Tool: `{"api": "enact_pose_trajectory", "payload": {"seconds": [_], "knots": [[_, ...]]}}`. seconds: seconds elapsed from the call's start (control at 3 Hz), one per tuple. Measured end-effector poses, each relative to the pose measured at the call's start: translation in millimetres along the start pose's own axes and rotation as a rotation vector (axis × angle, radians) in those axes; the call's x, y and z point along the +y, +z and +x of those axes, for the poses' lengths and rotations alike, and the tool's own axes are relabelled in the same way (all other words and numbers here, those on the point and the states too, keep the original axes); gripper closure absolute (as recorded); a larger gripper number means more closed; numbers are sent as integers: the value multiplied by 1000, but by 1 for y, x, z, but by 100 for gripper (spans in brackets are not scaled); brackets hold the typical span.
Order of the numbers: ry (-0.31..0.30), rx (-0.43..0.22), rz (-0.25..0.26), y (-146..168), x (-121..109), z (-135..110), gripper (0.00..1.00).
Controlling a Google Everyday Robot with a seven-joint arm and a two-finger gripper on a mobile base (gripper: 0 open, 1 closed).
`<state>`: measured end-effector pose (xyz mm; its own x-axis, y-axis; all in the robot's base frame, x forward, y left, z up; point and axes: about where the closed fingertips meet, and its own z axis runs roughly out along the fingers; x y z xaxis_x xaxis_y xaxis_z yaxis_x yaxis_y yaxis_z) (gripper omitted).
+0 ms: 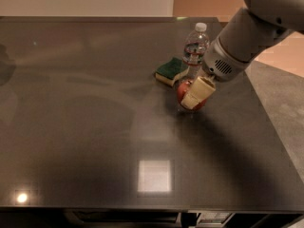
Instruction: Move apple near water bottle
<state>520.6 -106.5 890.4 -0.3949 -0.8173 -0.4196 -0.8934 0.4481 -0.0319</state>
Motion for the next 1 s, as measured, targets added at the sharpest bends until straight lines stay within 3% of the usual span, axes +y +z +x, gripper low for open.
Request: {"api": "enact_pose_trajectory", "payload": {"seconds": [0.67, 1.0], "knots": [[107, -8, 89, -8, -36, 41, 100], [144, -35, 136, -5, -52, 49, 100]]}}
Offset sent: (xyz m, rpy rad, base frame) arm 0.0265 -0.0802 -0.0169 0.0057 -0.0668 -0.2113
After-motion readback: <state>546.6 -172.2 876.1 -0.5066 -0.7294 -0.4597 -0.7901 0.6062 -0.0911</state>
